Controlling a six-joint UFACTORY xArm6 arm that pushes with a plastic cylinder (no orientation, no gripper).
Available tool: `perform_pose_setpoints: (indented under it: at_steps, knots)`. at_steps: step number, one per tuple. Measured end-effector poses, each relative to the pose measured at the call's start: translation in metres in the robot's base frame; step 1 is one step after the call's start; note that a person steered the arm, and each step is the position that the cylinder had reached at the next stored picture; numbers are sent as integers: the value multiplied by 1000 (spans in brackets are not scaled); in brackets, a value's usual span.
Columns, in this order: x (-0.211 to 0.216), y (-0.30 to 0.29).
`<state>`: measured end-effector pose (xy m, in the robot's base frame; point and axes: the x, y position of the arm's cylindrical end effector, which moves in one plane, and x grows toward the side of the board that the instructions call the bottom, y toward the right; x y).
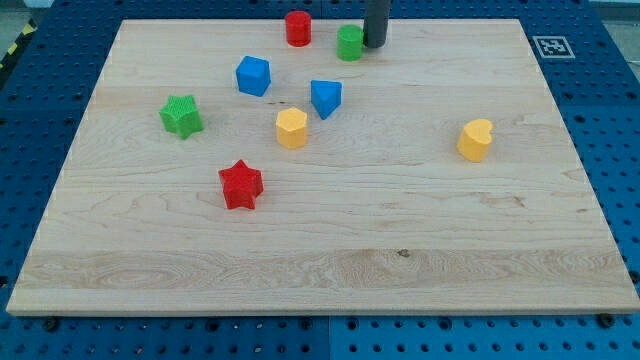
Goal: Slide the green circle above the blue triangle
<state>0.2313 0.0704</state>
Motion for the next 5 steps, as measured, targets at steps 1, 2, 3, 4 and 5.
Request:
perform_pose_setpoints:
  at_steps: [1,2,3,4,5]
  knots:
    - [-4,-6]
    - [0,-14]
    - [24,-14]
    - [41,-14]
    - [49,-14]
